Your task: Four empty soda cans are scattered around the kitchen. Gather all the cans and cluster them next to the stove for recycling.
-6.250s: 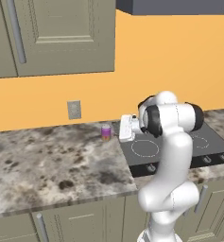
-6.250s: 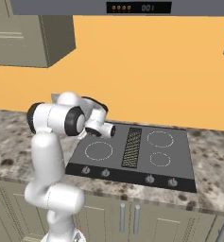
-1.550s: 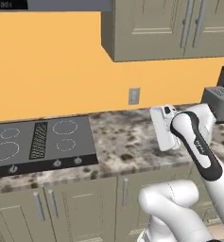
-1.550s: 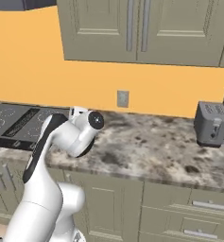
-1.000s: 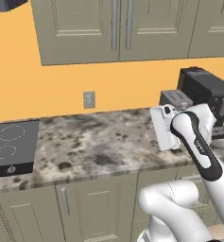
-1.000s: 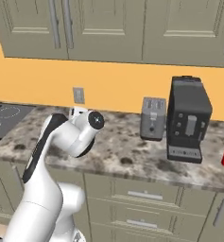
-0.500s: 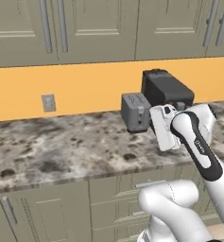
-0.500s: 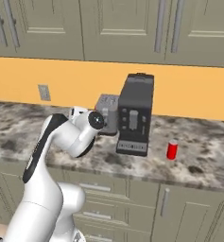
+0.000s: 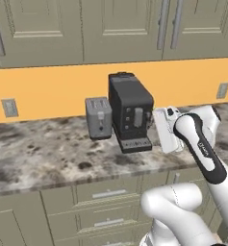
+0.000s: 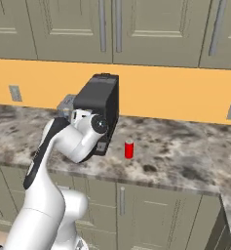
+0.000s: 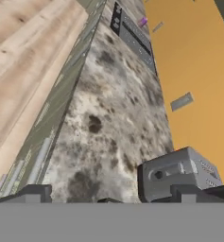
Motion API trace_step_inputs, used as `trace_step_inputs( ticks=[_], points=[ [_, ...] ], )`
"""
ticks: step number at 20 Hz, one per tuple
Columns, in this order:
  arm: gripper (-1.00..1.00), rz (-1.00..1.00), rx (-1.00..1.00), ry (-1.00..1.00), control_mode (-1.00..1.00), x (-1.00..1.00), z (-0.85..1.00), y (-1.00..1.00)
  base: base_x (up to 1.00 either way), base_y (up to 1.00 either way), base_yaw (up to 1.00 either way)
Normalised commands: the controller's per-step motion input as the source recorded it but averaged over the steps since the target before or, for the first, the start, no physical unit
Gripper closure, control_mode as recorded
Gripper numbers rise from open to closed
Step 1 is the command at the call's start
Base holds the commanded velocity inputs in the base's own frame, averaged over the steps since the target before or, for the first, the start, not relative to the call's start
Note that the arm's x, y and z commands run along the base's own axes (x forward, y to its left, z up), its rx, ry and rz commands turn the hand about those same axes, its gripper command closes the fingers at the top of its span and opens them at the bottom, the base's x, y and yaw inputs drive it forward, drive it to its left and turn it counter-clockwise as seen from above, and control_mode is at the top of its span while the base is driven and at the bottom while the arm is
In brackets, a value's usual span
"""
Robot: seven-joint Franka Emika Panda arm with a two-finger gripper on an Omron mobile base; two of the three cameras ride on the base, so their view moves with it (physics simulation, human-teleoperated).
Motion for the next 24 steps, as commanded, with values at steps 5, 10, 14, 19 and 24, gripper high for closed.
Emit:
trace_step_inputs(
  ticks=[5, 10, 14, 19, 24],
  points=[
    [-1.00, 0.00, 0.00, 0.00, 1.00, 0.00, 0.00, 0.00, -0.01, -0.73, 0.00],
    [-1.00, 0.00, 0.00, 0.00, 1.00, 0.00, 0.00, 0.00, 0.00, -0.63, 0.00],
    [-1.00, 0.00, 0.00, 0.00, 1.00, 0.00, 0.00, 0.00, 0.00, -0.48, 0.00],
    [-1.00, 0.00, 0.00, 0.00, -1.00, 0.00, 0.00, -0.01, 0.00, -0.19, 0.00],
    [-1.00, 0.00, 0.00, 0.00, -1.00, 0.04, 0.00, 0.02, 0.00, 0.00, 0.00]
  ],
)
